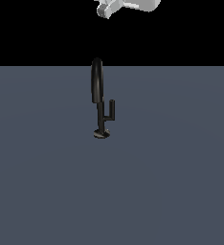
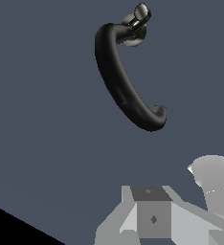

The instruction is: Turn on the faucet by rotating a designated handle.

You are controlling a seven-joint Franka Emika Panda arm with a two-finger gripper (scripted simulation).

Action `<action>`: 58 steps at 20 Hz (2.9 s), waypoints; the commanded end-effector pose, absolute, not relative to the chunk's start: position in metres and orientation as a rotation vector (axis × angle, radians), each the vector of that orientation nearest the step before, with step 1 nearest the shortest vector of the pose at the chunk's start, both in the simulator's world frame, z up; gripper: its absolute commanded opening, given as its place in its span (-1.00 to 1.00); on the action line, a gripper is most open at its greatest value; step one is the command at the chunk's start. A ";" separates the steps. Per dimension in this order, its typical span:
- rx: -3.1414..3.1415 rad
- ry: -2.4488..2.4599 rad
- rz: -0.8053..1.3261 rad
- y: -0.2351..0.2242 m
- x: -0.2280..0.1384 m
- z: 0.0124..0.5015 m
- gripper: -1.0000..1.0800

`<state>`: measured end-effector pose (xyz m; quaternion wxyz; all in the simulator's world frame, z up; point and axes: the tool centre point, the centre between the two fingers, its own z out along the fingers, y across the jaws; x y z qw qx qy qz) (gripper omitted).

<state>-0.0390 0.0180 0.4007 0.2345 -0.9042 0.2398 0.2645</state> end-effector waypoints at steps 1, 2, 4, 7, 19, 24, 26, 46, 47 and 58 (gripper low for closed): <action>-2.420 0.699 0.768 0.016 -0.025 0.390 -1.00; -2.395 0.715 0.785 0.015 -0.020 0.386 -1.00; -2.344 0.748 0.817 0.014 -0.010 0.377 -1.00; -2.264 0.795 0.866 0.011 0.006 0.362 -1.00; -1.897 0.979 1.052 0.000 0.062 0.289 -1.00; -1.713 1.055 1.126 -0.003 0.082 0.250 -1.00; -1.635 1.084 1.154 -0.004 0.089 0.234 -1.00; -1.228 1.214 1.273 0.002 0.113 0.142 -1.00; -1.228 1.214 1.273 0.002 0.113 0.142 -1.00; -1.229 1.214 1.273 0.001 0.095 0.148 -1.00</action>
